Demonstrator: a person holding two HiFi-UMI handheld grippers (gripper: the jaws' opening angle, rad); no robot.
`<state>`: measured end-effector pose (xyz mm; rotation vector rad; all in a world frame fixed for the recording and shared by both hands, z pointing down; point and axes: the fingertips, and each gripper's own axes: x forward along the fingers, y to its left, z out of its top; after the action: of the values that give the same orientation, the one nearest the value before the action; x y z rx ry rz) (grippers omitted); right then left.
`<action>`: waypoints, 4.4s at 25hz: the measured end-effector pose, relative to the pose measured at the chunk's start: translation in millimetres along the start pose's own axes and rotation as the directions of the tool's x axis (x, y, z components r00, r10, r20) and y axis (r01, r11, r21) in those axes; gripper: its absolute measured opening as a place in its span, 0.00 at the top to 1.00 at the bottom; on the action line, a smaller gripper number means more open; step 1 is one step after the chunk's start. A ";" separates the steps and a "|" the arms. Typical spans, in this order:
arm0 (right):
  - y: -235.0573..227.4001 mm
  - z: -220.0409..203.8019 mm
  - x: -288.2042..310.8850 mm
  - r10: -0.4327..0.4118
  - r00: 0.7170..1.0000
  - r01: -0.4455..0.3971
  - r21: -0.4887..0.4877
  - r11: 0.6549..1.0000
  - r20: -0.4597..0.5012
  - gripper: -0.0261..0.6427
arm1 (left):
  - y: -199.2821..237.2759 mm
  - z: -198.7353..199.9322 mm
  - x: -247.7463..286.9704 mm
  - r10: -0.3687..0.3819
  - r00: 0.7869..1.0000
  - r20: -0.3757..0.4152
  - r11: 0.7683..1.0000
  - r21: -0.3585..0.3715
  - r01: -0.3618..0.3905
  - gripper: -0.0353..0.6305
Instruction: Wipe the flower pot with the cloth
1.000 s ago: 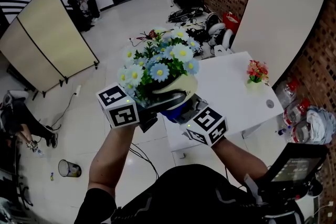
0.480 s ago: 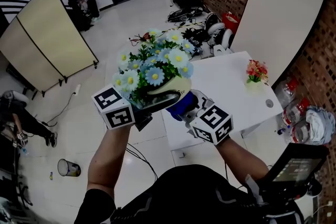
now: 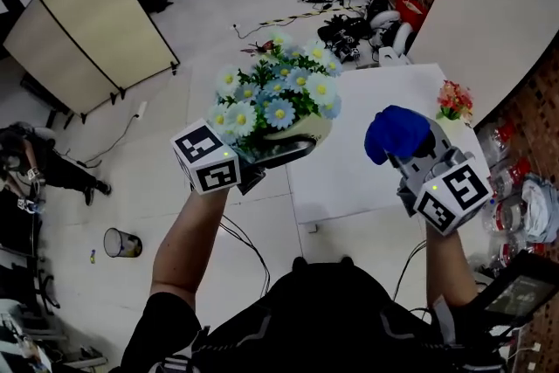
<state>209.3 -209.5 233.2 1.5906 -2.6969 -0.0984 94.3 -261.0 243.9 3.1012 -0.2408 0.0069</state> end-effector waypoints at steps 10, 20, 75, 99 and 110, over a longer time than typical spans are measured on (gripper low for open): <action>36.4 -3.7 -13.2 -0.037 0.999 0.038 0.007 0.999 -0.030 0.83 | -20.0 -76.7 -28.3 -0.052 0.998 -0.037 0.998 -0.032 0.051 0.12; 32.0 -37.0 -26.1 -0.064 0.995 0.067 0.027 0.997 -0.079 0.83 | -35.9 -157.7 -16.8 -0.125 0.990 -0.068 0.992 -0.027 0.123 0.12; 12.8 -204.1 12.9 -0.080 0.958 0.103 0.072 0.992 -0.274 0.83 | -43.3 -420.0 -23.5 -0.162 0.965 -0.206 0.978 0.098 0.185 0.08; 40.8 -73.2 -74.1 0.004 0.993 0.010 0.116 0.993 -0.115 0.83 | -110.9 -191.2 -115.7 0.320 0.947 -0.030 0.936 -0.145 -0.320 0.62; 56.1 -26.9 -190.8 0.136 0.989 -0.131 0.087 0.988 -0.054 0.83 | -232.5 -118.9 -98.4 0.548 0.836 0.003 0.827 -0.149 -0.542 0.94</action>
<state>253.7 -17.0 268.0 1.4020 -2.7859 0.0628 32.8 -12.6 355.0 2.7742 -1.0707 -0.0651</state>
